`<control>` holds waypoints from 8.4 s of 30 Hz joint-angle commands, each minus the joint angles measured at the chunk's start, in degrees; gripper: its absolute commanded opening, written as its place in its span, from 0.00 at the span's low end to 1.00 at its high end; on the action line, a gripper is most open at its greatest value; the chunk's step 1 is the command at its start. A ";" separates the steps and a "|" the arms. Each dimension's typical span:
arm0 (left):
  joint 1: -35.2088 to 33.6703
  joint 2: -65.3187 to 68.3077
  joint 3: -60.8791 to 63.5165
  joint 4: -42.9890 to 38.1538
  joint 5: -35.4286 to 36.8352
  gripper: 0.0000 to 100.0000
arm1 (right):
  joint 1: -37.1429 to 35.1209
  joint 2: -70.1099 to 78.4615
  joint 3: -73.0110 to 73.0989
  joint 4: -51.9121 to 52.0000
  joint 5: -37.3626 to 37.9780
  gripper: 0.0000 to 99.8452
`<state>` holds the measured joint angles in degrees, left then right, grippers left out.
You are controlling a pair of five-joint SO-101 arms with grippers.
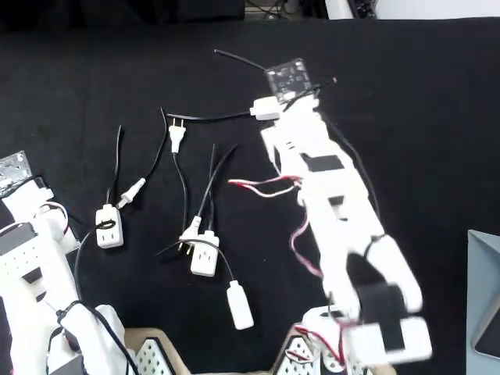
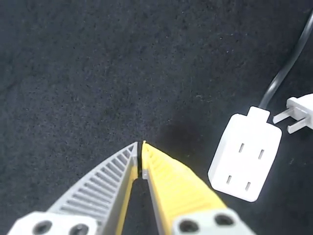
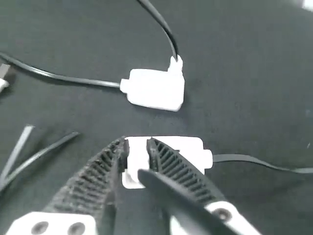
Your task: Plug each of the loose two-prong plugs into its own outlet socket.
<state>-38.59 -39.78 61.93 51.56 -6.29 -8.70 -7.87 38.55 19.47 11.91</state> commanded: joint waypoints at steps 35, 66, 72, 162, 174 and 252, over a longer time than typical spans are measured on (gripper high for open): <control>-0.40 -1.41 0.57 -0.97 -1.93 0.03 | -17.93 -2.95 -9.63 29.27 -23.74 0.12; -0.40 -1.41 0.66 -0.97 -2.20 0.03 | -32.35 16.40 -18.77 30.86 -42.99 0.12; -0.40 -1.41 0.66 -0.97 -2.20 0.03 | -34.20 18.86 -18.95 30.42 -43.16 0.12; -0.40 -1.41 1.19 -1.05 -2.29 0.03 | -13.01 35.91 -44.88 46.77 -25.93 0.10; -0.22 -1.41 1.19 -1.05 -2.29 0.03 | -13.01 35.91 -44.97 46.86 -28.22 0.11; 54.99 -53.45 3.82 3.08 -0.44 0.03 | -37.45 -44.88 9.27 34.55 -19.34 0.01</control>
<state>15.21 -89.45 66.42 52.88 -5.93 -45.27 -51.12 48.57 54.73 -8.04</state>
